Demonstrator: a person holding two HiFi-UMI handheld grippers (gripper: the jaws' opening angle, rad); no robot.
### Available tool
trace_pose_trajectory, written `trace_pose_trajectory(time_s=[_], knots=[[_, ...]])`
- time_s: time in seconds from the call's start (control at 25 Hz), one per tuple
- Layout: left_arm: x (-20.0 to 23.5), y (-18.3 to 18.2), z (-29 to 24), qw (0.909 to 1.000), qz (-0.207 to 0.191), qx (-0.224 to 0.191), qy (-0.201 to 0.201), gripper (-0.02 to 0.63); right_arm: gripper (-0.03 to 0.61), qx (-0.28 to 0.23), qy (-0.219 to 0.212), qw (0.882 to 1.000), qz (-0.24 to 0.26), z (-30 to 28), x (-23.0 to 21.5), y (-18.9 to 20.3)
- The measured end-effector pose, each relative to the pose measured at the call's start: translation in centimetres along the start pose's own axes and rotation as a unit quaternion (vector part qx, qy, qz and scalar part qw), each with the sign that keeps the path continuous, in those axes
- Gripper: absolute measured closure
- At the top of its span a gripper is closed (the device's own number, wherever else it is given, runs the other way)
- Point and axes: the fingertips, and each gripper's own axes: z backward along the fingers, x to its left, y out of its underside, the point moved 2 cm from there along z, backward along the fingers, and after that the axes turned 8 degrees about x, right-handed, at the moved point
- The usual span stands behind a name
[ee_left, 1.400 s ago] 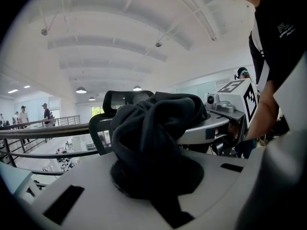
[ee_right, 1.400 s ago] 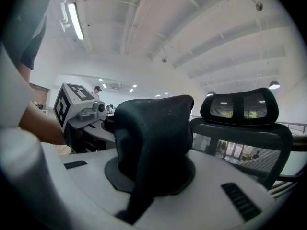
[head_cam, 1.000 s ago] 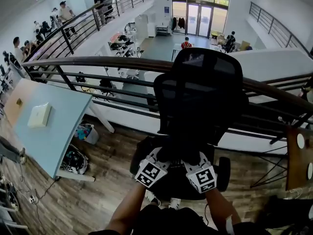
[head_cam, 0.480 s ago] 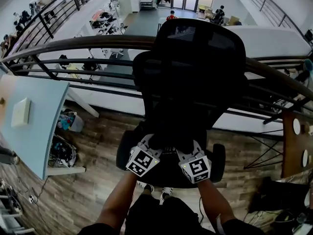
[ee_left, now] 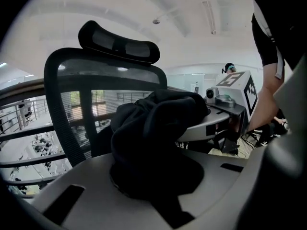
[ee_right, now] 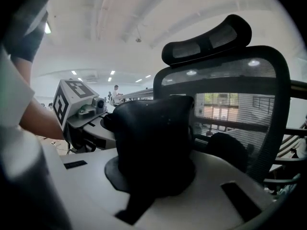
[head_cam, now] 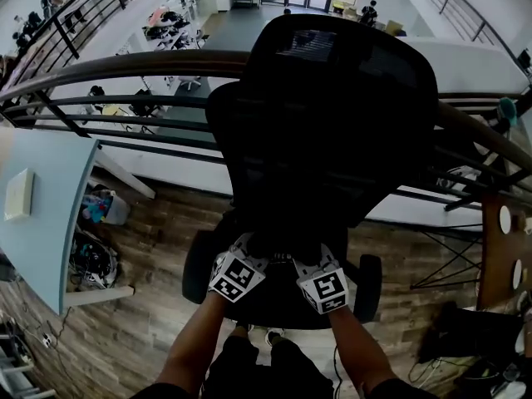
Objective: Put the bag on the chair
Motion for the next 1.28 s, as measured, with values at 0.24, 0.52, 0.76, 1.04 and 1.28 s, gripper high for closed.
trace_pose_trajectory(time_s=[0.24,0.52,0.76,1.04,1.28], knots=[[2.3,2.8,-2.6,0.9996,0.017,0.023,0.008,0.568,0.544,0.027,0.001,1.000,-0.008,-3.6,-0.9,2.2],[3.6,4.6,-4.8,0.9988,0.038,0.031,0.008,0.566,0.543,0.034,0.002,0.999,-0.028,-6.0,-2.0,4.1],[3.9,5.5,-6.3,0.9979,0.051,0.041,0.007,0.565,0.543,0.043,0.007,0.998,-0.043,-7.0,-2.8,5.3],[3.8,6.8,-7.0,0.9975,0.048,0.052,-0.002,0.552,0.543,0.050,0.020,0.997,-0.048,-7.7,-2.7,6.4],[3.9,7.7,-6.4,0.9955,0.050,0.079,-0.018,0.508,0.511,0.072,0.035,0.996,-0.043,-7.5,-2.1,7.3]])
